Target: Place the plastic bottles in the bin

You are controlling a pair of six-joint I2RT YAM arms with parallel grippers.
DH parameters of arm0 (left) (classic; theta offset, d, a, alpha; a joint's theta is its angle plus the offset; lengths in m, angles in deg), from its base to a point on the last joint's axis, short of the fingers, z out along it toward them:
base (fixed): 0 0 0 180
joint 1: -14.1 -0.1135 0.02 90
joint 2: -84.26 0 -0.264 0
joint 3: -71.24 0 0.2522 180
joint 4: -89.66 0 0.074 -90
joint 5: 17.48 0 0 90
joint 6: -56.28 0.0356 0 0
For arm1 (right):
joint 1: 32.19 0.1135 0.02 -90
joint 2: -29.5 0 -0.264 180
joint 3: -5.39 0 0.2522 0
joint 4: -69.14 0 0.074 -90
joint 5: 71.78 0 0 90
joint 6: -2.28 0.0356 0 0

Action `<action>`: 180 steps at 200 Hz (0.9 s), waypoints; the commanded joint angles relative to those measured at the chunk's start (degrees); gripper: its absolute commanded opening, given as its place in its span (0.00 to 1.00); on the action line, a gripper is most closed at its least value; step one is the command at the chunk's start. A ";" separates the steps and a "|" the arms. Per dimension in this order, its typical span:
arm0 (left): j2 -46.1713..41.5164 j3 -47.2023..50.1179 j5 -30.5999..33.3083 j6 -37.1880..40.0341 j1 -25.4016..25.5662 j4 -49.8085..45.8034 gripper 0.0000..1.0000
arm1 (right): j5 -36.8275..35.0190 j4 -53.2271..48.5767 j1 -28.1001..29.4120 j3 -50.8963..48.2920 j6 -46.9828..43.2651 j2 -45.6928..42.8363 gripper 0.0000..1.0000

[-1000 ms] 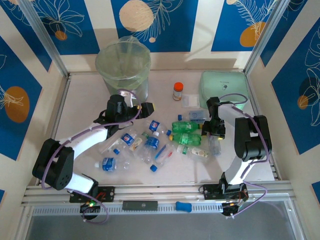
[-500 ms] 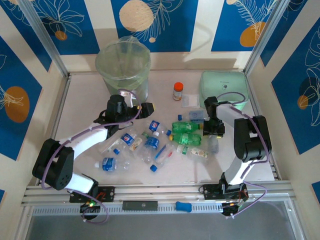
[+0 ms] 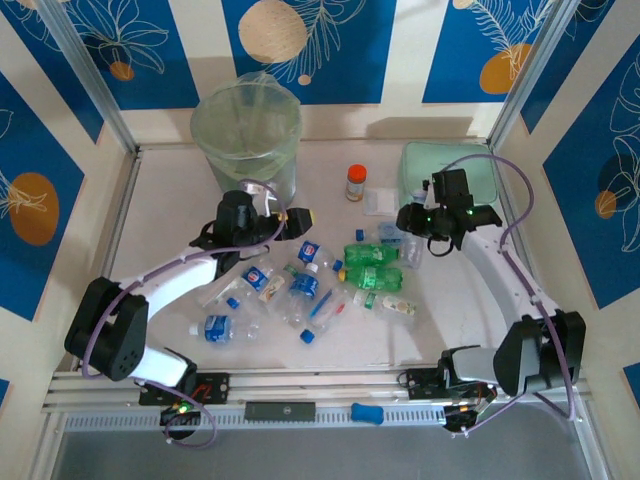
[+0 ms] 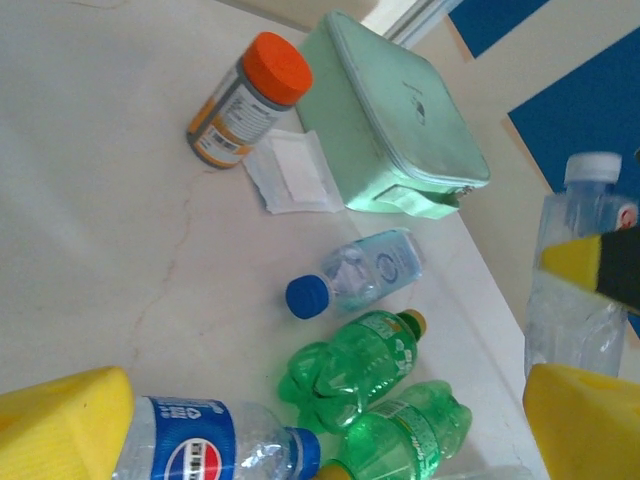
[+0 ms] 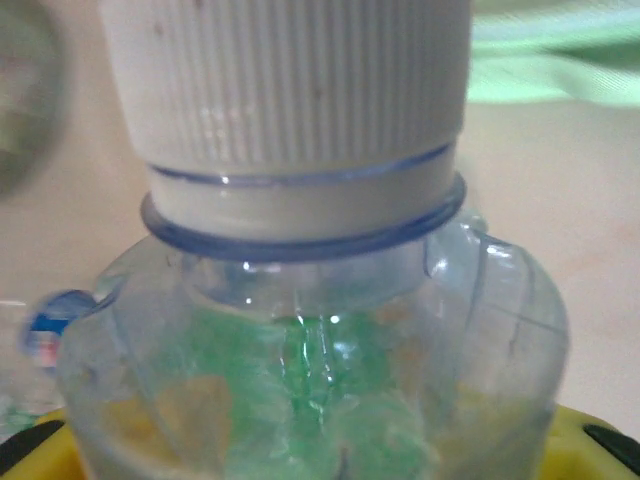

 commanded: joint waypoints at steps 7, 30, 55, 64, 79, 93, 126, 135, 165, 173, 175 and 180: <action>-2.25 0.58 -3.23 -0.06 1.91 3.49 1.00 | 13.91 13.52 0.94 -2.76 8.72 -2.13 0.47; -2.03 1.25 -4.78 -0.37 3.81 5.93 1.00 | 16.27 21.80 3.13 -4.57 14.13 -1.64 0.47; -0.78 1.19 -6.20 -0.51 6.18 8.52 1.00 | 15.19 26.68 6.86 -4.61 17.32 0.54 0.46; -0.08 0.93 -6.85 -0.47 7.06 9.46 1.00 | 14.96 28.09 8.05 -4.52 18.29 1.38 0.46; 1.15 0.17 -7.94 -0.20 8.32 10.38 1.00 | 14.88 30.07 9.73 -4.18 19.44 2.87 0.46; 2.27 -0.56 -8.63 0.30 9.40 10.42 1.00 | 15.08 30.87 10.98 -3.43 20.32 4.50 0.46; 4.28 -2.32 -9.55 1.62 10.74 8.87 1.00 | 16.01 32.14 13.34 -2.06 21.27 7.16 0.46; 4.68 -2.76 -9.54 2.08 10.93 8.10 1.00 | 16.25 32.66 13.65 -2.05 21.68 7.43 0.46; 6.12 -3.86 -9.25 2.53 11.14 7.07 1.00 | 18.57 34.95 14.40 -2.41 23.55 8.17 0.46; 6.53 -4.08 -9.22 2.53 11.25 7.16 0.99 | 18.85 34.94 14.69 -2.38 23.63 8.22 0.46; 6.65 -4.17 -9.19 2.46 11.27 7.16 0.98 | 18.89 34.94 14.75 -2.40 23.65 8.28 0.46; 6.96 -4.31 -9.11 2.41 11.28 7.28 0.97 | 18.99 34.88 14.89 -2.33 23.71 8.30 0.46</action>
